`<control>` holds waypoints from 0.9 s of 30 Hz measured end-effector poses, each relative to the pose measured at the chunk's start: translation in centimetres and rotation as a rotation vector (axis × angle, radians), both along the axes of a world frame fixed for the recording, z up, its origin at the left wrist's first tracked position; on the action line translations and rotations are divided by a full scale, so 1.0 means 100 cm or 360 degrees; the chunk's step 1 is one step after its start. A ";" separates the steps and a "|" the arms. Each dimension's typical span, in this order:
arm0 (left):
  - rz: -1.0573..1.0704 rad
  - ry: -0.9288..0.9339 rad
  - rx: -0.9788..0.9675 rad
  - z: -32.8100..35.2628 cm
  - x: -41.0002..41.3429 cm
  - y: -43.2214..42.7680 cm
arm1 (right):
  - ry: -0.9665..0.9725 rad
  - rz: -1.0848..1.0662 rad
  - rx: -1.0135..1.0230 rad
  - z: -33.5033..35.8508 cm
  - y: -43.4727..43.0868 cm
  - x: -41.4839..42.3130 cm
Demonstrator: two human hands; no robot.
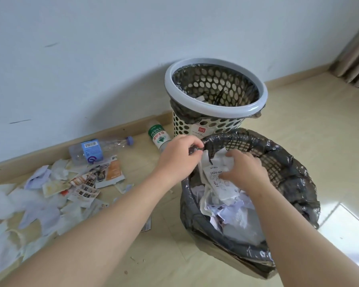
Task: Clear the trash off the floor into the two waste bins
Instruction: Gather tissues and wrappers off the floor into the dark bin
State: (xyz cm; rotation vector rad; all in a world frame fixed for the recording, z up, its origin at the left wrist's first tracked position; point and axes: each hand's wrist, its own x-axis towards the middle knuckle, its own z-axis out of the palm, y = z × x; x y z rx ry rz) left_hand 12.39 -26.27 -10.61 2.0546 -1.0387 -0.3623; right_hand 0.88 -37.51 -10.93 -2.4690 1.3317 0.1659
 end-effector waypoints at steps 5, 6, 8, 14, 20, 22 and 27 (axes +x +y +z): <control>0.0100 0.0054 -0.0040 0.009 0.028 0.016 | -0.0618 0.0098 -0.0157 0.027 0.019 0.035; 0.0106 0.0047 -0.0022 0.011 0.035 0.022 | -0.0719 0.0150 -0.0155 0.030 0.027 0.044; 0.0110 0.0038 0.0049 0.013 0.053 0.039 | -0.0848 0.0256 -0.0075 0.034 0.045 0.065; 0.0269 0.0093 0.0349 -0.013 0.107 0.109 | -0.0697 0.0588 0.0298 0.002 0.116 0.120; 0.0365 0.0089 0.0799 -0.064 0.145 0.192 | -0.0186 0.0726 0.0688 -0.066 0.182 0.147; 0.0407 0.0040 0.0932 -0.080 0.151 0.219 | -0.0069 0.0724 0.0725 -0.084 0.195 0.153; 0.0301 -0.0209 0.0971 -0.126 0.150 0.260 | -0.0048 0.0687 0.0670 -0.106 0.214 0.168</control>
